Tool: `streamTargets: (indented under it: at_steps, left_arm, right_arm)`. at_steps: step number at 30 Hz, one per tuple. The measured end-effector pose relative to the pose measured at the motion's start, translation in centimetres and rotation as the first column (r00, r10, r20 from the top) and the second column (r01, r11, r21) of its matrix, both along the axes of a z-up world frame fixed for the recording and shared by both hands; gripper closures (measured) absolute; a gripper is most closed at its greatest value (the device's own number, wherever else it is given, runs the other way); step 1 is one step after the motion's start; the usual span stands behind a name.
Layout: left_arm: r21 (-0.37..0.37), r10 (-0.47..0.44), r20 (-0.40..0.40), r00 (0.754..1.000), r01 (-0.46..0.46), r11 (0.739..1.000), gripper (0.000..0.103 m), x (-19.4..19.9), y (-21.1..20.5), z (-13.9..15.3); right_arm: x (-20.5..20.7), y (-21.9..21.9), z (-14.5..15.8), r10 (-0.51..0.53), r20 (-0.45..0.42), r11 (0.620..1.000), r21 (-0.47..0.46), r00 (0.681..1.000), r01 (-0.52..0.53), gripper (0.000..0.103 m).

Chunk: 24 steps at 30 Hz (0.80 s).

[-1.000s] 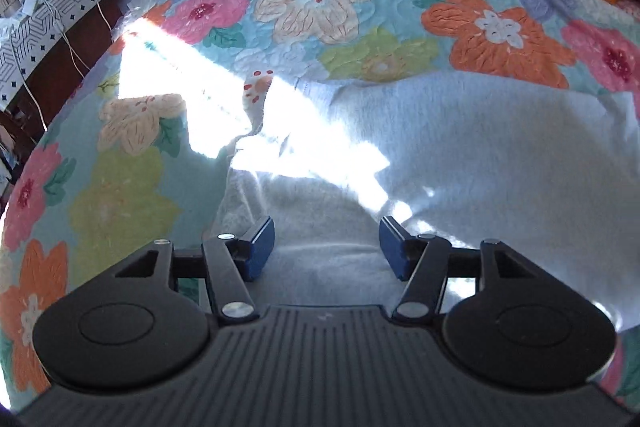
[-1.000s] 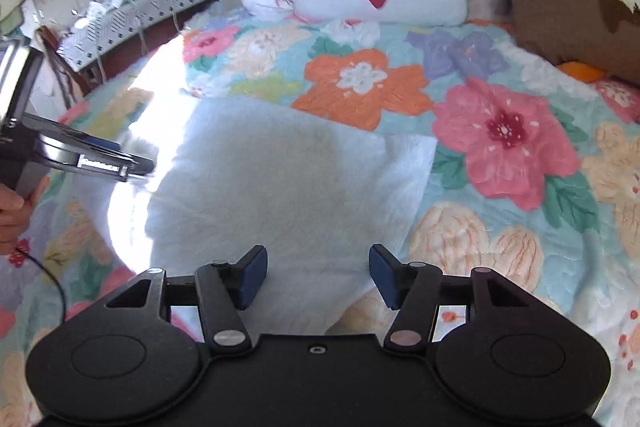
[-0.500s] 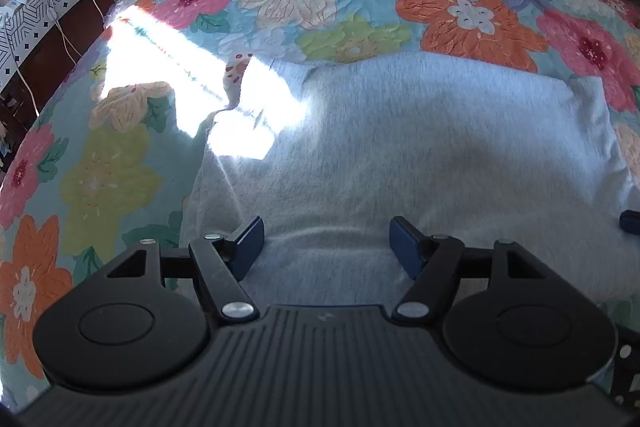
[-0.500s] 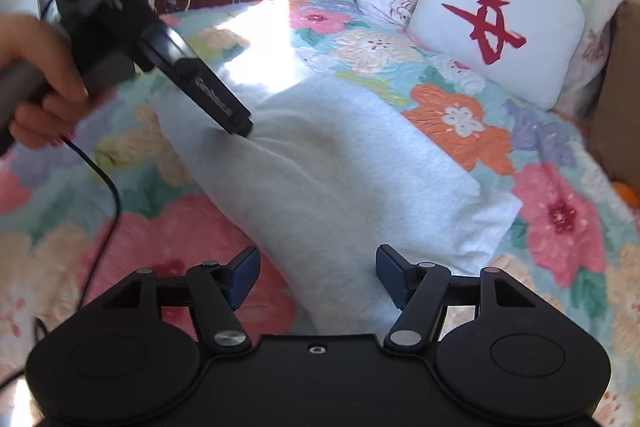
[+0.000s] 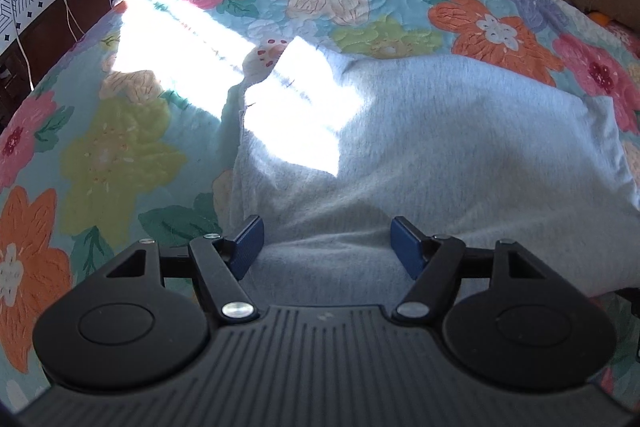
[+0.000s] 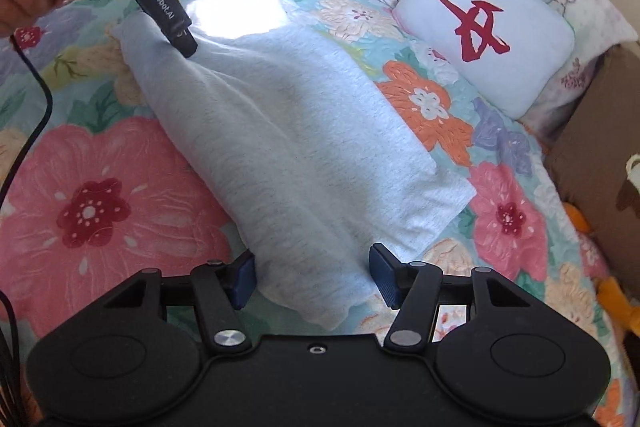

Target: Fold clothes

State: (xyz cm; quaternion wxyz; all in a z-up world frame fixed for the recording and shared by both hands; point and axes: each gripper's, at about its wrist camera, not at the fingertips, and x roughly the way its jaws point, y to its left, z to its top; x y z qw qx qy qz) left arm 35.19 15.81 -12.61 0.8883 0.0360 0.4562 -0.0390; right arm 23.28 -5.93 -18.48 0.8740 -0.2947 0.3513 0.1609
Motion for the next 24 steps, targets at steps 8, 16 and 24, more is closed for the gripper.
streamTargets:
  at_steps: [8,16,24]
  left_arm:
    - [-0.081,0.002,-0.013,1.0,-0.003,0.997,0.032,1.2,0.9,0.2]
    - [-0.231,0.051,-0.046,0.998,-0.061,0.971,0.032,2.3,3.2,0.0]
    - [-0.447,0.083,-0.074,0.994,-0.107,0.888,0.032,1.7,4.9,0.1]
  right_arm:
    - [-1.1,5.3,0.7,0.208,0.087,0.978,-0.027,0.974,-0.207,0.037]
    - [3.8,9.2,-3.2,0.177,0.105,0.98,-0.11,0.979,-0.165,0.04]
    - [6.0,7.6,3.5,-0.069,0.175,0.965,0.261,0.982,0.022,0.083]
